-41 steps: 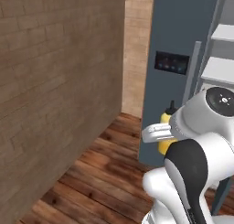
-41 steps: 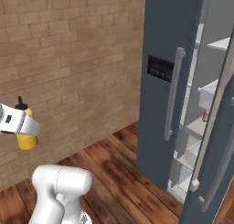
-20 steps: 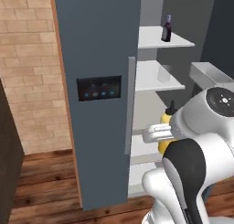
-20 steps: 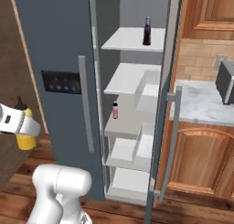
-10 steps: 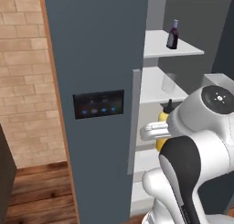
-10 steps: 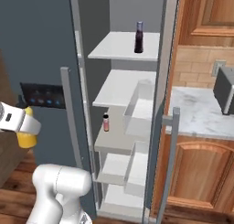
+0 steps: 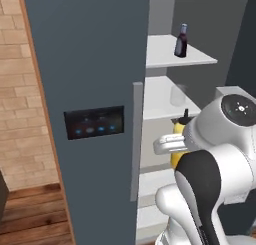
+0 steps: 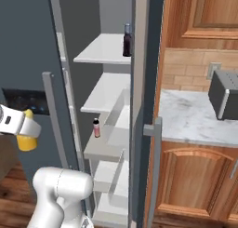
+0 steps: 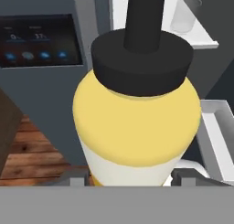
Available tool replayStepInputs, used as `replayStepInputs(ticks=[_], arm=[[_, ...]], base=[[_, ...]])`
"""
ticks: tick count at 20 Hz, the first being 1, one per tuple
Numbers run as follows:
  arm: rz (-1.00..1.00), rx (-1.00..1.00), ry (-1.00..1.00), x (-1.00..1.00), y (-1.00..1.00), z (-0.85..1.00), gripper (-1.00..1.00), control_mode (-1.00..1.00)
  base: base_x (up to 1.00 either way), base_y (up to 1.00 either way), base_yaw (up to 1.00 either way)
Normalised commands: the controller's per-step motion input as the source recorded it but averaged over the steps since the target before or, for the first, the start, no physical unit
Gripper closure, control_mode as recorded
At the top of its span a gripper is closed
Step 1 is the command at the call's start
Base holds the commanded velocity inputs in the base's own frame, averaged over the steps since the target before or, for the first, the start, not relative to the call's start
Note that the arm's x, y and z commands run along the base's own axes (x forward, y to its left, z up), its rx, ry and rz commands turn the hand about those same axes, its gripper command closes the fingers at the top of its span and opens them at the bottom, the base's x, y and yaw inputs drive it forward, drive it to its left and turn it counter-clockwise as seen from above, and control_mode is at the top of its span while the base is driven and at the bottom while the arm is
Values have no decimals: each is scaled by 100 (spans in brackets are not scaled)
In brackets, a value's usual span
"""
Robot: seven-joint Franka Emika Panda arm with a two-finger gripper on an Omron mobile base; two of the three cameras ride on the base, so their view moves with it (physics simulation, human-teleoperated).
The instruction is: Place the condiment bottle and mustard from the counter to the top shelf of the fridge. If the existing items in the fridge are on the top shelf, move them to other shelves.
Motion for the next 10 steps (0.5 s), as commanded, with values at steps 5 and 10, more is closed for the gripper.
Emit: replayStepInputs(ticks=[5,10], arm=[[0,0,0,0,0,0,100,100],[0,0,0,0,0,0,100,100]], base=[[66,-20,-7],[46,-16,-7]])
